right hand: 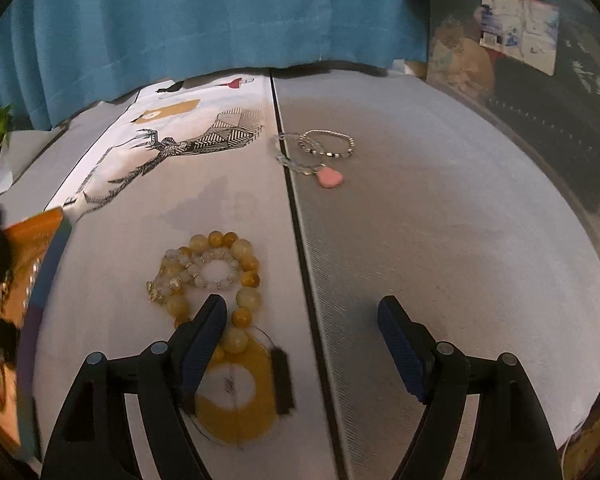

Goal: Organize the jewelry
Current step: 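Move both tools toward the amber beaded bracelet and small gold pieces, then grasp the amber beaded bracelet with the right tool while the left tool grasps a small gold chain piece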

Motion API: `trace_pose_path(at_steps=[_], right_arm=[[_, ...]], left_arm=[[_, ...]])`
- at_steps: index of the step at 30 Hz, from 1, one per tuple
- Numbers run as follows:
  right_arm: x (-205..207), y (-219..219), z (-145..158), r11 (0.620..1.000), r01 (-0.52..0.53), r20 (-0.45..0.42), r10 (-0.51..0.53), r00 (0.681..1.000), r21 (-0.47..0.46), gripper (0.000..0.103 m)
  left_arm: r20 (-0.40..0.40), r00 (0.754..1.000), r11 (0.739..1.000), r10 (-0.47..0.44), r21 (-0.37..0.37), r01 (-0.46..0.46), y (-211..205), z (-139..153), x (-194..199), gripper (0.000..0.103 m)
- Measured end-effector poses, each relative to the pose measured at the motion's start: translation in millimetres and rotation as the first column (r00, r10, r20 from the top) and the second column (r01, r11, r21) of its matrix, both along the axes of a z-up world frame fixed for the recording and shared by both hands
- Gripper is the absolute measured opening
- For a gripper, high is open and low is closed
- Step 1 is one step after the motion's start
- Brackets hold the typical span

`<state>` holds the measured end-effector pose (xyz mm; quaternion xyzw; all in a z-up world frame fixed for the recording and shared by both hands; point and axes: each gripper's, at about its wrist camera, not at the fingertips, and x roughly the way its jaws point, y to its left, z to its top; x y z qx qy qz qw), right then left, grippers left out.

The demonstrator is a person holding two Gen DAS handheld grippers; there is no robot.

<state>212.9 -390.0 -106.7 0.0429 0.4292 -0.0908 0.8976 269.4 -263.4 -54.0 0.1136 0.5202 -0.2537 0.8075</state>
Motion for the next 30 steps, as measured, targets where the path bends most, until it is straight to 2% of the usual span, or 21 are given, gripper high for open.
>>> trace_pose_path(at_steps=[3,5,12,15,17,19,20,21,22,24,26,30], right_arm=[[-2.0,-2.7,0.3,1.000,-0.013,0.006,0.013,1.000,0.001,0.079],[-2.6,-3.4,0.2,1.000,-0.021,0.009,0.021,1.000,0.002,0.079],[-0.4,-5.7,-0.6,0.999,-0.035,0.011,0.035,0.999,0.003,0.080],[-0.4,-5.6,-1.1,0.999,-0.034,0.011,0.034,0.999,0.001,0.080],[-0.5,-5.6,-1.2,0.999,-0.034,0.011,0.034,0.999,0.001,0.080],[-0.1,-6.0,-1.4,0.999,-0.033,0.010,0.033,0.999,0.002,0.080],[-0.3,-4.0,-1.3,0.999,-0.041,0.011,0.041,0.999,-0.016,0.081],[-0.1,-3.0,-1.0,0.999,-0.041,0.011,0.042,0.999,-0.023,0.081],[0.5,-4.6,-1.2,0.999,-0.037,0.010,0.037,0.999,-0.012,0.081],[1.2,-7.3,-1.9,0.999,-0.034,0.009,0.034,0.999,0.003,0.081],[1.5,-7.4,-2.1,0.999,-0.033,0.009,0.033,0.999,0.004,0.081],[1.5,-6.8,-2.3,0.999,-0.034,0.010,0.034,0.999,0.004,0.081]], left_arm=[[-0.005,0.999,0.997,-0.036,0.062,0.036,-16.1,-16.1,6.2,0.078],[-0.017,0.999,0.996,-0.042,0.074,0.043,-20.2,-22.9,10.0,0.075],[-0.044,0.996,0.991,-0.074,0.107,0.078,-29.7,-45.7,22.4,0.076],[-0.043,0.996,0.994,-0.081,0.073,0.084,-28.1,-48.8,25.6,0.078],[-0.042,0.995,0.993,-0.089,0.080,0.092,-28.3,-49.0,25.4,0.080],[-0.016,0.992,0.980,-0.124,0.155,0.125,-30.6,-47.7,22.3,0.080],[-0.007,0.992,0.974,-0.123,0.190,0.122,-29.9,-47.5,23.0,0.076],[0.000,0.992,0.962,-0.122,0.244,0.119,-29.4,-49.5,24.9,0.077],[0.014,0.990,0.957,-0.141,0.256,0.133,-28.0,-49.8,25.2,0.077],[0.003,0.990,0.958,-0.138,0.252,0.132,-24.2,-50.6,27.6,0.077],[-0.017,0.991,0.964,-0.134,0.230,0.134,-22.6,-49.4,30.4,0.072],[-0.017,0.990,0.978,-0.141,0.152,0.142,-24.8,-41.2,31.4,0.072]])
